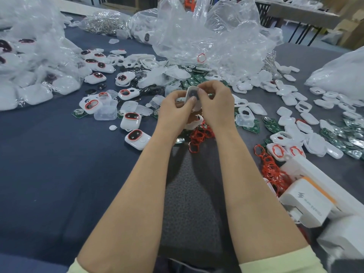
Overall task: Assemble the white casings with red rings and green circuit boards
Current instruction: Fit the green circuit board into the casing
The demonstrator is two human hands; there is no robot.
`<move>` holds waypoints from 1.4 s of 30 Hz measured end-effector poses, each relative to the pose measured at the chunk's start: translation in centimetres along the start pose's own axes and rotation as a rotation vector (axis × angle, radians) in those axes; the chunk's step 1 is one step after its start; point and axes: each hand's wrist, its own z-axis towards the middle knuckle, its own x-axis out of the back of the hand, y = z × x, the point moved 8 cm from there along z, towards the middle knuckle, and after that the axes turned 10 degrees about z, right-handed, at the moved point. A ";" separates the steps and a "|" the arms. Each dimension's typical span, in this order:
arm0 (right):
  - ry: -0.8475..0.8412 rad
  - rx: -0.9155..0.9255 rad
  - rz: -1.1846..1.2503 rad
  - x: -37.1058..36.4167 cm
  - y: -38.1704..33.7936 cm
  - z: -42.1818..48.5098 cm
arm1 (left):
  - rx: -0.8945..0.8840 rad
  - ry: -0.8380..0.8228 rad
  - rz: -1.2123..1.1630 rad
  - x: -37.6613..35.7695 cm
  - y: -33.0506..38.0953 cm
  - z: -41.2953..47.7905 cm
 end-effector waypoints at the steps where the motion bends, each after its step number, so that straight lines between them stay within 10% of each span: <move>1: -0.012 -0.010 -0.001 -0.1 0.0 0.0 | 0.014 -0.005 -0.016 -0.1 0.0 -0.1; 6: -0.029 -0.068 0.069 -0.2 -0.1 0.1 | 0.015 0.123 -0.105 1.5 0.7 0.0; 11: -0.156 0.002 -0.055 -1.7 -1.1 -0.8 | 0.025 0.590 -0.375 7.2 0.4 -0.5; 19: -0.461 0.016 -0.693 -8.2 -0.3 -2.8 | 0.032 0.693 -0.458 8.1 0.0 -0.9; 28: -0.360 -0.048 -0.294 -6.5 -0.7 -2.2 | 0.012 0.607 -0.293 7.2 0.2 -0.3; 34: -0.141 -0.234 0.273 -0.2 1.6 -1.5 | -0.016 0.231 -0.123 3.2 1.0 0.2; 42: -0.018 -0.269 0.451 0.5 3.5 -1.8 | 0.150 -0.111 -0.265 -0.2 0.1 -0.3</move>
